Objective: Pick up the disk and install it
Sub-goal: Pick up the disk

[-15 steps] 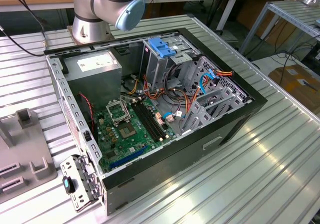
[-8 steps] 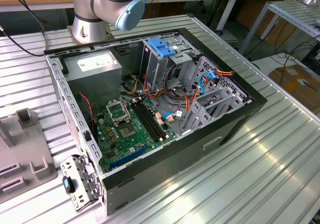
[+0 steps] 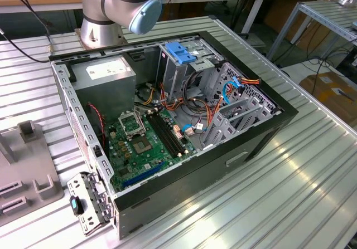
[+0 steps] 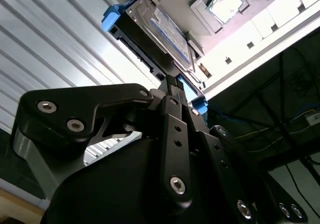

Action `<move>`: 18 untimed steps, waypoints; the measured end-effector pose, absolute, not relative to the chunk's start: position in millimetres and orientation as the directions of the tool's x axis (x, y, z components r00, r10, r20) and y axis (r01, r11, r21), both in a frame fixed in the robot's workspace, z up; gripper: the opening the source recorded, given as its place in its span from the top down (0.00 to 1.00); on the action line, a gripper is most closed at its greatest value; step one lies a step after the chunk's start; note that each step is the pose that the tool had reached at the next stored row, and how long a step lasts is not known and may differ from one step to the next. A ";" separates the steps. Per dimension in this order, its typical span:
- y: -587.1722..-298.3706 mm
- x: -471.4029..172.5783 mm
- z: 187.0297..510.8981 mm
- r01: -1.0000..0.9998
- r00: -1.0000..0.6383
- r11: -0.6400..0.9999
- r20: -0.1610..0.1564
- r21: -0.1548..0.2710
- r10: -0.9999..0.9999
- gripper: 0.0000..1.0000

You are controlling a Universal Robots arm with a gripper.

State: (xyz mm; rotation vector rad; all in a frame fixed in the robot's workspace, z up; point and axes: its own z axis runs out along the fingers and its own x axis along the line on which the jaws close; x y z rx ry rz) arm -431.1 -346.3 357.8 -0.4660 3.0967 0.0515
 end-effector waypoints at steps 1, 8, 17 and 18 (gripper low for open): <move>-346.3 -431.0 357.8 -0.304 -0.953 0.952 -0.014 0.031 -0.304 0.89; -345.8 -431.1 357.8 -0.349 -0.937 0.937 -0.014 0.031 -0.349 0.89; -345.0 -431.1 357.8 -0.402 -0.916 0.915 -0.014 0.030 -0.402 0.89; -344.9 -431.1 357.8 -0.415 -0.910 0.909 -0.014 0.030 -0.414 0.89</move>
